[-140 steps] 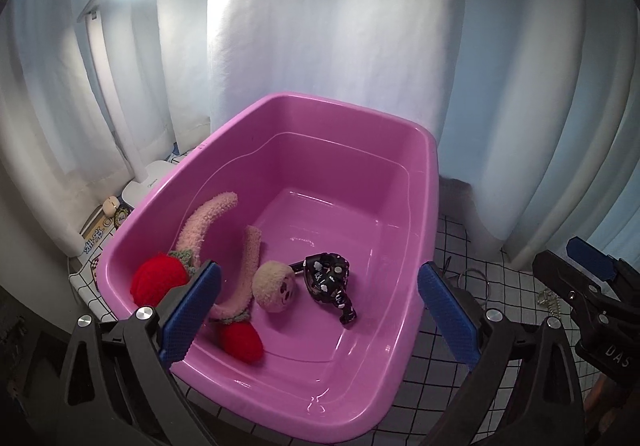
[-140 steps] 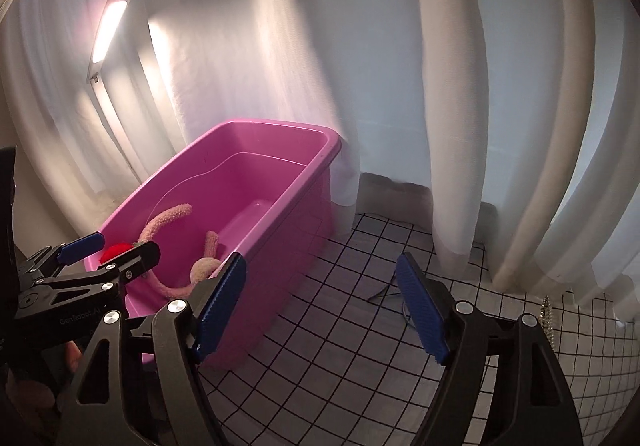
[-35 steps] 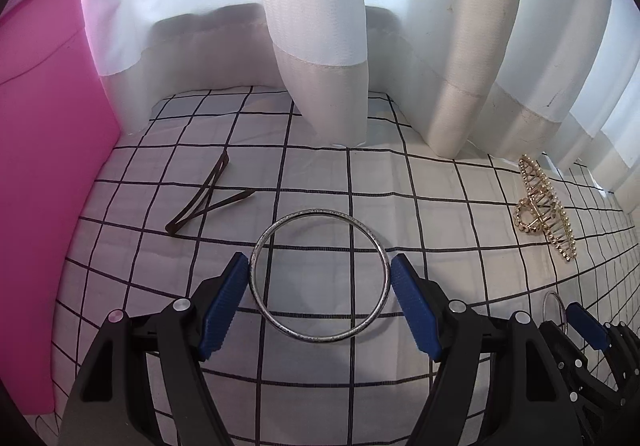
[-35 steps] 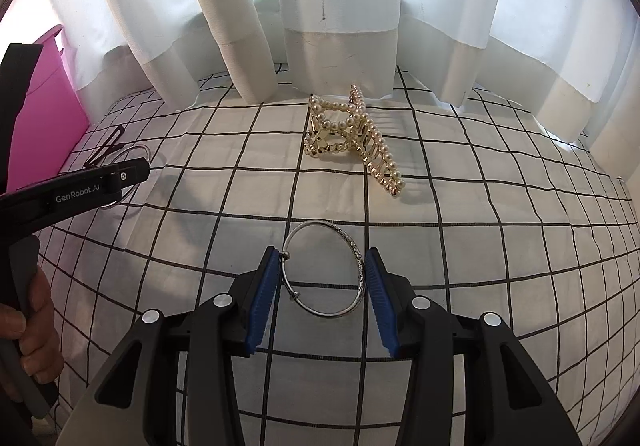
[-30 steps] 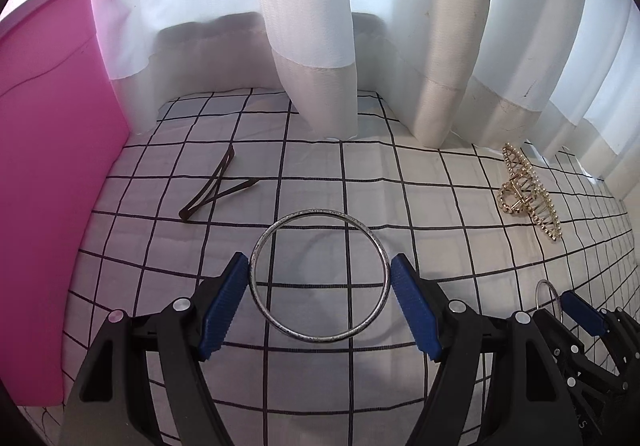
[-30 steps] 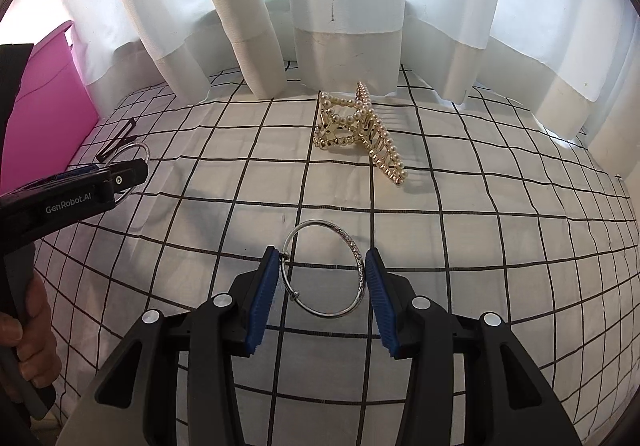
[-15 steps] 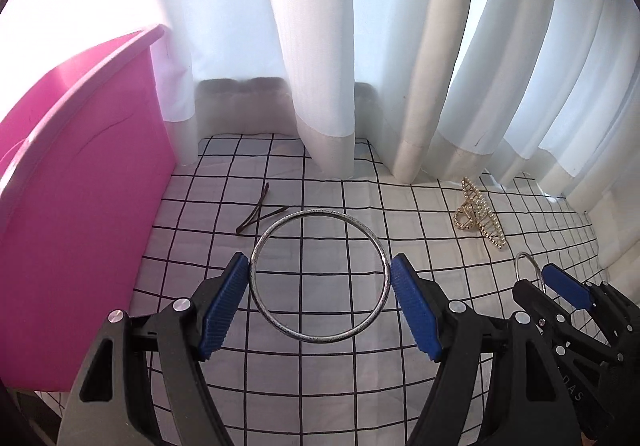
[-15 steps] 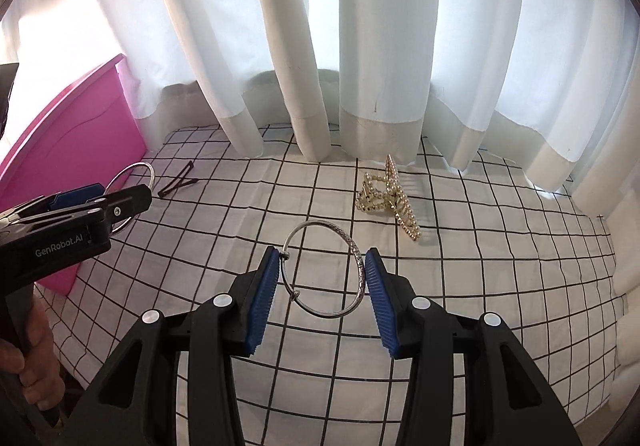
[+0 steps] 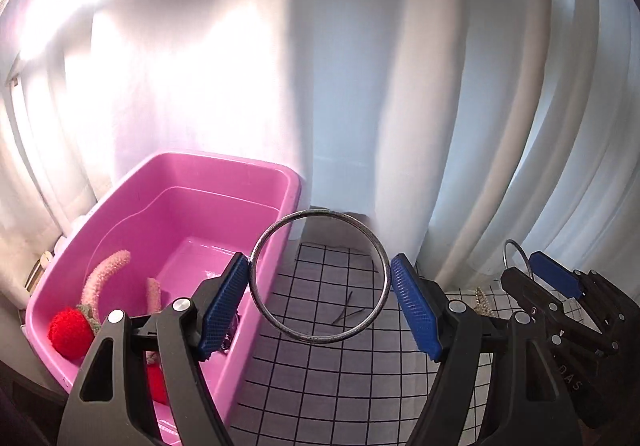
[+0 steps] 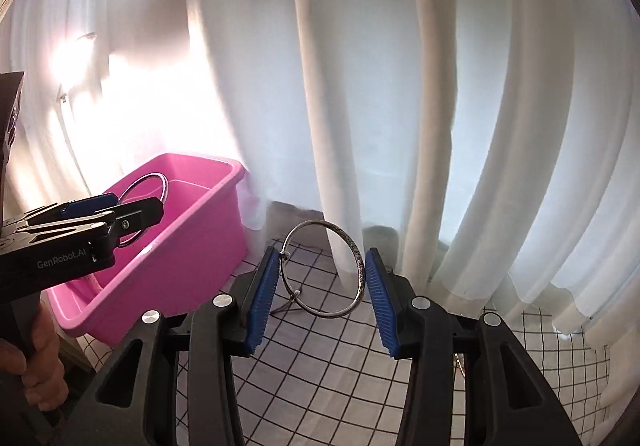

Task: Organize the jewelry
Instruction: 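Carry both bangles over the pink tub and open both grippers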

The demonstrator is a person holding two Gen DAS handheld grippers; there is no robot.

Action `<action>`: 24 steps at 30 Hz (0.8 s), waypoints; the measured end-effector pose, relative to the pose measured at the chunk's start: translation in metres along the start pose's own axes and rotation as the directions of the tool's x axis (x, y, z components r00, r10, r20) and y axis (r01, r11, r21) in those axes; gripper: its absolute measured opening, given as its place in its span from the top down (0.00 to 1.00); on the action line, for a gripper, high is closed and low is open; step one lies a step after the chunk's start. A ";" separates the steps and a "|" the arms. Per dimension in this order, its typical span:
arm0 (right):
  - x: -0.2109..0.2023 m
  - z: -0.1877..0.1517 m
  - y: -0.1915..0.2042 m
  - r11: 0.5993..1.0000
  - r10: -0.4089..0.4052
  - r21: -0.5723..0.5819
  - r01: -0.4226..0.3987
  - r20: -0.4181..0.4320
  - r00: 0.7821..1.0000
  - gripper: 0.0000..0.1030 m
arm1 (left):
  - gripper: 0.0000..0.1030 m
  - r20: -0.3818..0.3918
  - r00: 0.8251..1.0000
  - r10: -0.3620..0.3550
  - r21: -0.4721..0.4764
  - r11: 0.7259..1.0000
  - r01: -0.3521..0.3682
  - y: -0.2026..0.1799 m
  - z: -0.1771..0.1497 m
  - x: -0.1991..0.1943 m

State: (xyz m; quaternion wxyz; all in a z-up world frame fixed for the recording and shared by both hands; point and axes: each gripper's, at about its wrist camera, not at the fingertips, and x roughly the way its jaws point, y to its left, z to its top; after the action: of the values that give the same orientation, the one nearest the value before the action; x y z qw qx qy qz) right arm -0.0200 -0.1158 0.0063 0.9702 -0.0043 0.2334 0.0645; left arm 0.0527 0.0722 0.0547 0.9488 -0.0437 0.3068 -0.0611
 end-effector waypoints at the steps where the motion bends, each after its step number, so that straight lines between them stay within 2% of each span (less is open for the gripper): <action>1: 0.002 0.009 0.009 1.000 0.019 -0.018 -0.019 0.016 1.000 0.58 | 0.31 0.014 1.000 0.021 -0.008 1.000 -0.021 0.010 0.006 -0.004; 6: 0.021 0.047 0.059 0.989 0.127 -0.085 -0.123 0.045 0.991 0.58 | 0.31 0.054 0.989 0.139 -0.065 0.989 -0.136 0.066 0.022 -0.020; 11: 0.052 0.066 0.115 0.962 0.235 -0.143 -0.233 -0.004 0.972 0.58 | 0.31 0.011 0.972 0.235 -0.121 0.965 -0.232 0.119 0.012 -0.019; 16: 0.091 0.063 0.162 0.934 0.301 -0.168 -0.315 -0.105 0.948 0.58 | 0.31 -0.073 0.959 0.275 -0.140 0.949 -0.283 0.151 -0.011 -0.005; 20: 0.119 0.054 0.190 0.922 0.301 -0.197 -0.334 -0.181 0.936 0.58 | 0.31 -0.125 0.952 0.279 -0.149 0.943 -0.296 0.167 -0.028 0.010; 24: 0.142 0.049 0.199 0.923 0.289 -0.184 -0.338 -0.248 0.925 0.58 | 0.31 -0.159 0.948 0.275 -0.145 0.943 -0.298 0.172 -0.033 0.025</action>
State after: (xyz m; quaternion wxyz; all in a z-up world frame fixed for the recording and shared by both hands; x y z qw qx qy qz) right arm 0.1018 0.1008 -0.0102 0.9093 -0.0827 0.3262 0.2448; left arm 0.0690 0.2368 -0.0072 0.9172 -0.0736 0.3783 0.1010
